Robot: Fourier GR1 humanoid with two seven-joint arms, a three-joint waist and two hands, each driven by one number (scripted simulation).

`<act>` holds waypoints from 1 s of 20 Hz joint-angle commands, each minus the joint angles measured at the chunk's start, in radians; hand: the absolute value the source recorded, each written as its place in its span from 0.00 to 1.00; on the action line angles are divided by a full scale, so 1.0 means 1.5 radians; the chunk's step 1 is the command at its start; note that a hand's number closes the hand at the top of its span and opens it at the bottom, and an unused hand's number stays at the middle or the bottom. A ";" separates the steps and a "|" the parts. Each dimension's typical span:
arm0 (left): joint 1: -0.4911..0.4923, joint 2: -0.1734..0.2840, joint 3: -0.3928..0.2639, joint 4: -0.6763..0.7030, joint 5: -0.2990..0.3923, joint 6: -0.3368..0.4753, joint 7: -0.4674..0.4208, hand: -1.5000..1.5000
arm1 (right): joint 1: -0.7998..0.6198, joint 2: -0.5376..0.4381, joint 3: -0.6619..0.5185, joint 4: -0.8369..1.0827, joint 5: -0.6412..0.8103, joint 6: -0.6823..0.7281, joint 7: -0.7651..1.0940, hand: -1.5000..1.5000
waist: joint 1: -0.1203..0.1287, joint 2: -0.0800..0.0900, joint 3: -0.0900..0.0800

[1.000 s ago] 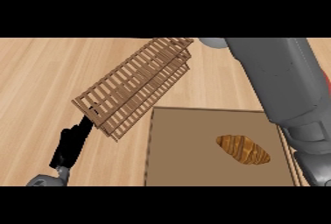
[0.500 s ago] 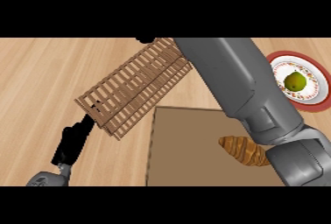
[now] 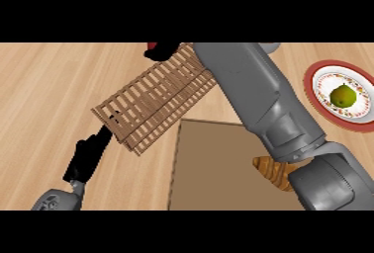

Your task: Pick the tomato from the tray and place it in the tiered shelf

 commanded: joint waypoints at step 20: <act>0.039 -0.008 0.011 -0.012 -0.008 0.005 -0.008 0.50 | 0.013 -0.176 -0.258 0.041 -0.258 -0.207 -0.055 0.00 | -0.037 -0.007 0.001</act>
